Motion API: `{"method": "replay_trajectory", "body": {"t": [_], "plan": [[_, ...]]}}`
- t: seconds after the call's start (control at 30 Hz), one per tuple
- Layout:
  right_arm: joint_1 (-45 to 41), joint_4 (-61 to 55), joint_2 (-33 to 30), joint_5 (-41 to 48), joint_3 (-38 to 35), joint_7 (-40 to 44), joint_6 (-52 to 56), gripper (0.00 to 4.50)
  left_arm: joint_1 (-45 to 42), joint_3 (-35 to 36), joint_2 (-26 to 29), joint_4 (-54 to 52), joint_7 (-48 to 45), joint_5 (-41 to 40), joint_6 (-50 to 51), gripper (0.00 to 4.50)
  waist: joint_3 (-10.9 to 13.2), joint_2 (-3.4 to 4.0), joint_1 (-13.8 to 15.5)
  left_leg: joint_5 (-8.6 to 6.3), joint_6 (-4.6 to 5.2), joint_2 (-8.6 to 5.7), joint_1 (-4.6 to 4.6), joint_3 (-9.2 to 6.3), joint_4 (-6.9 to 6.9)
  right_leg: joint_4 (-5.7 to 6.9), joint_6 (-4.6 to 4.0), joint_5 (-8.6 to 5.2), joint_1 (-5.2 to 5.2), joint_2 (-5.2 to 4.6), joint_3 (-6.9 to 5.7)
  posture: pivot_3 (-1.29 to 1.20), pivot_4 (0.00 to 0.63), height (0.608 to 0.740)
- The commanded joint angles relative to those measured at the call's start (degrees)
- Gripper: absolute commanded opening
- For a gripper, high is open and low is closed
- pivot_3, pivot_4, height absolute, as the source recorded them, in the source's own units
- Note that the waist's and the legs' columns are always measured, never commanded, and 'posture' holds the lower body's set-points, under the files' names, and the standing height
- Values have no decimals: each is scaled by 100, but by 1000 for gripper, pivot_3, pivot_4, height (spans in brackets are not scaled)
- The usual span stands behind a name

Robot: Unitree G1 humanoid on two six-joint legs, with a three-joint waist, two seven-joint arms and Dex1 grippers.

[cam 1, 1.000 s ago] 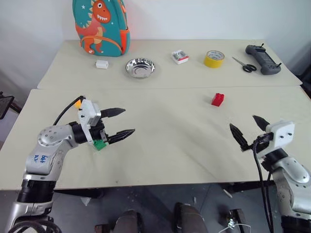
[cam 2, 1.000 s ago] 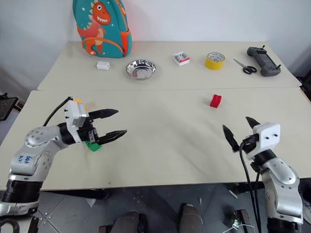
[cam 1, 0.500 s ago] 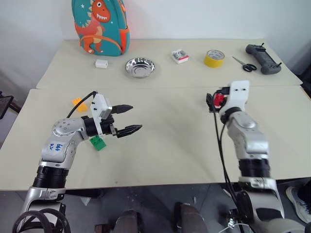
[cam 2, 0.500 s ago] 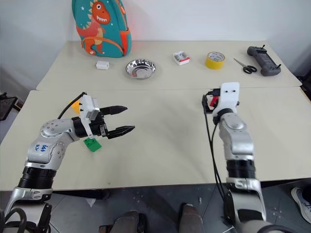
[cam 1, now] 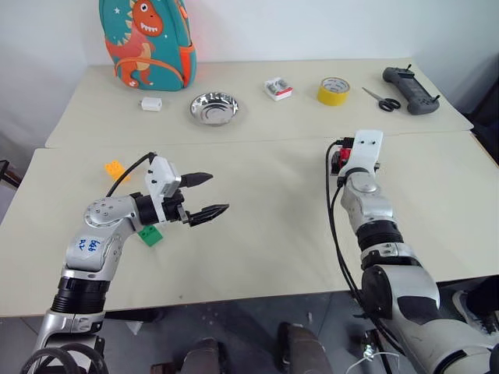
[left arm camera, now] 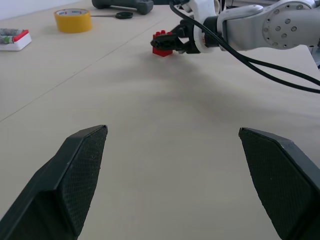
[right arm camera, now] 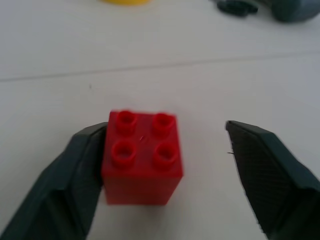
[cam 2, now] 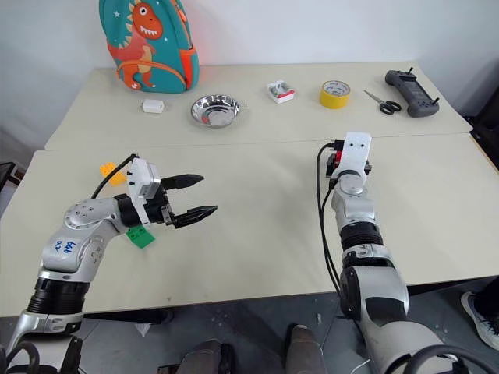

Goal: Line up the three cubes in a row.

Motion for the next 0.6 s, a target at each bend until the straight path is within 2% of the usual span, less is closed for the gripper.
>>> {"method": "replay_trajectory", "body": {"t": [0.03, 0.13, 0.17, 0.3, 0.37, 0.43, 0.47, 0.53, 0.6], "plan": [[-142, -169, 26, 126, -122, 41, -95, 2672, -17, 161, 3, -202, 23, -69, 1, 4500, 0, 0, 5, 0, 0, 0, 0, -1, 0, 0, 0, 0, 0, 0, 0, 0, 150, 740], [-80, -363, 71, 233, -108, 239, 9, 1636, -85, 158, 17, -165, 18, -64, 7, 4500, 0, 0, 12, 0, 0, 0, 0, -1, 0, 0, 0, 0, 0, 0, 0, 0, 150, 740], [-46, -506, 84, 336, -95, 506, 86, 1485, -103, 165, 27, -162, 16, -65, 13, 4500, 0, 0, 13, 0, 0, 0, 0, -1, 0, 0, 0, 0, 0, 0, 0, 0, 150, 740], [111, -1223, -221, 700, 179, 2265, 294, 1504, -74, 270, 107, -186, 10, -78, 19, 4500, 0, 1, 12, 0, 0, 0, 0, -1, 0, 0, 0, 0, 0, 0, 0, 0, 150, 740], [230, -1838, -603, 1153, 447, 4039, 561, 1504, 42, 417, 202, -185, -23, -91, -22, 4500, 2, 3, 40, 0, 0, 0, -1, -1, 1, 0, 0, 0, 0, 0, 0, 0, 150, 740], [534, -2715, -997, 1591, 1021, 6021, 715, 1504, 177, 587, 279, -134, -103, -158, -68, 4500, 2, 3, 59, 0, 0, 0, -2, -2, 1, -5, 0, 0, 0, 0, -1, 0, 150, 740], [703, -3062, -1139, 1709, 1273, 6712, 710, 1504, 248, 644, 313, -114, -148, -170, -98, 4500, 2, 3, 56, 0, 0, 0, -2, -4, -1, -8, 0, 0, 0, 0, -2, 0, 150, 740], [928, -3429, -1294, 1771, 1598, 7485, 636, 1504, 358, 742, 346, -98, -199, -177, -122, 4500, 2, 3, 56, -1, 0, 0, 0, -6, -2, -10, 0, 0, 2, 1, -6, 0, 150, 740], [1092, -3551, -1369, 1612, 1891, 7877, 459, 1504, 462, 830, 353, -122, -236, -193, -135, 4500, 2, 2, 57, -1, 0, 1, 3, -6, 2, -10, 0, 0, 6, 1, -8, 0, 150, 740]]}}
